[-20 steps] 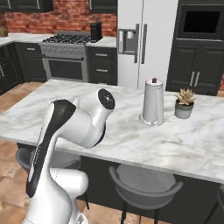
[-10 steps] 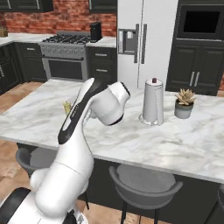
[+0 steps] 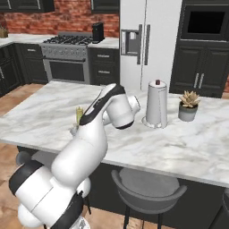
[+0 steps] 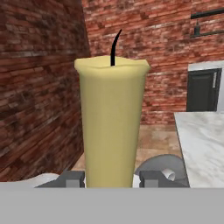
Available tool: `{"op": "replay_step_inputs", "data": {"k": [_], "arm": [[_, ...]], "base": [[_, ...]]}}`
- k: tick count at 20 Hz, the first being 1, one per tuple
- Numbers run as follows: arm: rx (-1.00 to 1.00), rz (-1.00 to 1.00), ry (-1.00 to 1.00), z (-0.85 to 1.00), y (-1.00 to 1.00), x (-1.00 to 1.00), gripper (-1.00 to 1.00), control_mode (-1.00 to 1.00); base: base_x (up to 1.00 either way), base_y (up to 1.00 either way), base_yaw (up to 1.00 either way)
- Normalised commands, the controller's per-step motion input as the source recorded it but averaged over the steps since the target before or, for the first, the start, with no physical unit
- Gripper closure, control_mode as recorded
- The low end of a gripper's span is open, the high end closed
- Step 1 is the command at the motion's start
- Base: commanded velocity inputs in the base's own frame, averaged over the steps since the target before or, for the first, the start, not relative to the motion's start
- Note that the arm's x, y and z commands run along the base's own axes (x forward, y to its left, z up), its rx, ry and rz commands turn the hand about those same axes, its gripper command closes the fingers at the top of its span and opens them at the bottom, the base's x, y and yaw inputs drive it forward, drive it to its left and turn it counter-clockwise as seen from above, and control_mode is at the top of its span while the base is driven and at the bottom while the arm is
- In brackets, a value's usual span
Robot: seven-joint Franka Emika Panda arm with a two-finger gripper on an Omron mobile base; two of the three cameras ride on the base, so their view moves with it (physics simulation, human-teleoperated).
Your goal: Get the candle and the liquor from the cabinet and move them to the dining counter.
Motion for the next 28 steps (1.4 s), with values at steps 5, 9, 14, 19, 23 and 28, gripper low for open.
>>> {"op": "replay_step_inputs", "data": {"k": [5, 9, 14, 19, 23, 28], "arm": [[0.03, 0.03, 0.05, -0.34, -0.04, 0.28, 1.0, -1.0], [-0.08, 0.08, 0.0, -0.17, -0.11, 0.34, 1.0, -1.0], [-0.16, 0.06, 0.0, -0.17, -0.08, 0.28, 1.0, -1.0], [-0.08, 0.0, 0.0, -0.33, 0.0, 0.26, 1.0, -1.0], [0.0, 0.0, 0.0, -0.33, 0.0, 0.33, 1.0, -1.0], [0.06, 0.0, 0.0, -0.35, 0.0, 0.29, 1.0, -1.0]], "base": [[0.0, 0.0, 0.0], [0.0, 0.0, 0.0], [0.0, 0.0, 0.0], [0.0, 0.0, 0.0], [0.0, 0.0, 0.0], [0.0, 0.0, 0.0]]}}
